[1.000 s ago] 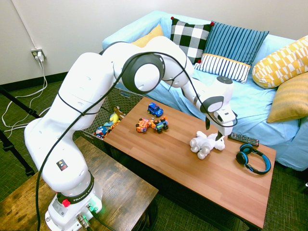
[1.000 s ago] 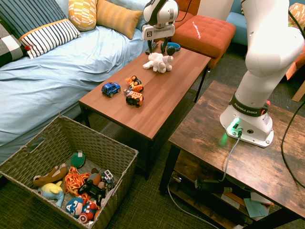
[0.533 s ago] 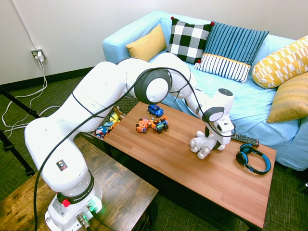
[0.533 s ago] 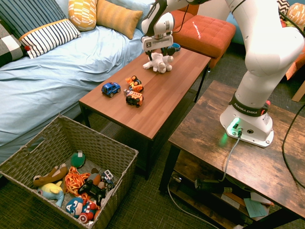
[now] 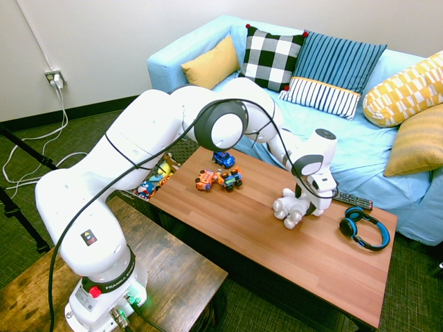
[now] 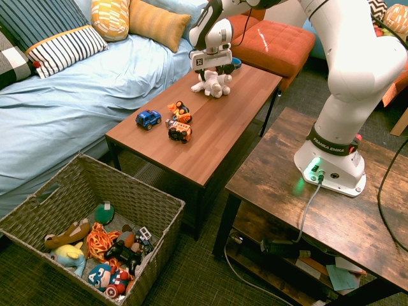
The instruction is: Put the stuffed toy in the basket
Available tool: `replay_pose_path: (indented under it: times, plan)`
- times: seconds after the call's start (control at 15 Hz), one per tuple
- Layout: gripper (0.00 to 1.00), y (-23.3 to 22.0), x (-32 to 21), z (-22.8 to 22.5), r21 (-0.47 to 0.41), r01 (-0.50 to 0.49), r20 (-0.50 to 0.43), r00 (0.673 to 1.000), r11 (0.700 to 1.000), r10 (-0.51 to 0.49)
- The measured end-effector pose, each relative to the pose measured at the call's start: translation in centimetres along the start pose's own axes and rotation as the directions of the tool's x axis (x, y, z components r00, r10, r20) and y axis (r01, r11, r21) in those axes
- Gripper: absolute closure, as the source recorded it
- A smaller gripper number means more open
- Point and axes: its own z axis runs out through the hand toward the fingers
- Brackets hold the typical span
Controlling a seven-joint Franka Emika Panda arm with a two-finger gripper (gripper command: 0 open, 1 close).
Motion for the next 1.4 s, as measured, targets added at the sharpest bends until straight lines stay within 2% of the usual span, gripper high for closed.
replay_pose_path:
  times: [0.47,0.67,0.8,1.07,1.33,1.4]
  plan:
    - [1.00,-0.6,-0.4,-2.1,0.039,0.113,0.034,0.993,0.993,-0.114]
    - [1.00,-1.3,-0.7,-5.8,0.092,0.139,0.053,0.988,0.986,-0.144]
    - [1.00,-2.3,-1.7,-10.3,0.143,0.171,0.047,0.983,0.975,-0.179]
    - [1.00,-4.8,-9.0,-20.1,0.213,0.291,0.012,0.954,0.933,-0.300]
    - [1.00,-4.8,-20.0,-24.3,0.207,0.429,-0.028,0.901,0.879,-0.433]
    - [1.00,-2.6,-22.0,-26.0,0.211,0.452,-0.025,0.889,0.867,-0.457]
